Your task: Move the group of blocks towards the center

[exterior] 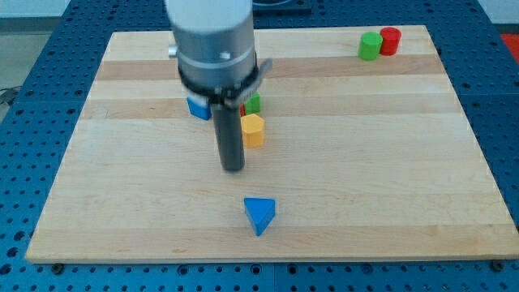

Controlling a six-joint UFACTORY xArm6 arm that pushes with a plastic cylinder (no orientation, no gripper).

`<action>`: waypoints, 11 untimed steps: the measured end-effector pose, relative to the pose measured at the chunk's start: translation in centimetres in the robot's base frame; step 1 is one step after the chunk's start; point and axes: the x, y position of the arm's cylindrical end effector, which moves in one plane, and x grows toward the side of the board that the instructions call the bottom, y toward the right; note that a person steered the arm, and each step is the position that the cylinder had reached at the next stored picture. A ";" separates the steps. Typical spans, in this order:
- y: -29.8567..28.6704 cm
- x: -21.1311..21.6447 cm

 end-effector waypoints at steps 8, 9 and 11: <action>1.5 -8.3; 2.6 -11.8; 1.2 -16.3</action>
